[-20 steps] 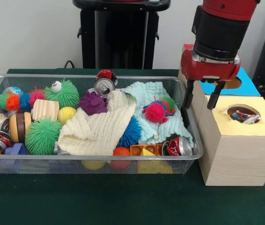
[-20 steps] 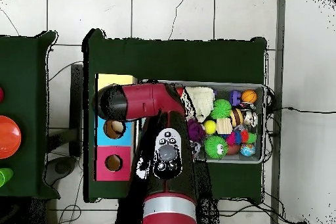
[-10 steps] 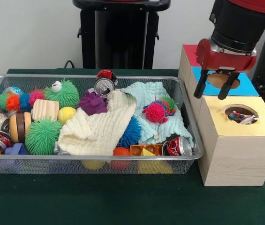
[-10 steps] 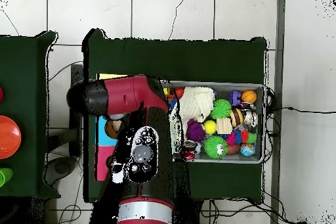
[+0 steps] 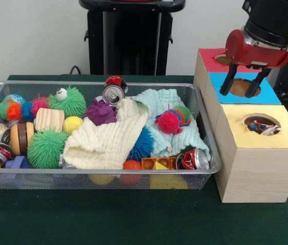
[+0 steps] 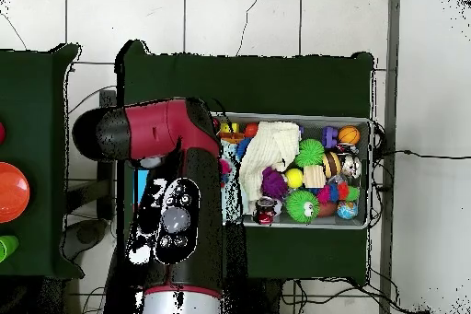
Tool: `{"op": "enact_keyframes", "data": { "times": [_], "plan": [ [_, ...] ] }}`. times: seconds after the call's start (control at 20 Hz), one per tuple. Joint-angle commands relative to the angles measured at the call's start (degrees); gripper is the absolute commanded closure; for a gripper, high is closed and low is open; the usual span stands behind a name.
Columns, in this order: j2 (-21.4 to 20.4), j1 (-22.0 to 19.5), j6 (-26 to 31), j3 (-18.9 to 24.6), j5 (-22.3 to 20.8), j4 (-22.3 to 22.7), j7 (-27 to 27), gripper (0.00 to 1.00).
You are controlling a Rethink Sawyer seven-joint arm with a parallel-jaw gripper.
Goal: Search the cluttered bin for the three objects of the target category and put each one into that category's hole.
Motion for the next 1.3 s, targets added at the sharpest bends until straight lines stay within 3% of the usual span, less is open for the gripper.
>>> {"op": "enact_keyframes", "data": {
  "times": [0.05, 0.25, 0.4, 0.55, 0.6, 0.85, 1.3],
  "plan": [
    [4.27, -0.56, 6.22, 0.01, 0.4, -3.71, 12.15, 0.0],
    [5.35, -2.31, 4.24, 3.47, 2.86, -4.59, 9.8, 0.0],
    [5.03, -3.4, -1.66, 5.0, 4.7, -3.1, 9.96, 0.0],
    [4.84, -3.17, -10.27, 4.85, 6.04, -2.13, 13.55, 0.0],
    [4.81, -3.07, -11.04, 4.66, 6.92, -1.83, 12.92, 1.0],
    [3.83, -4.36, -14.87, 6.75, 8.95, 0.68, 11.54, 1.0],
    [4.05, -5.22, -14.83, 8.61, 13.23, 2.15, 10.44, 1.0]
  ]
}}
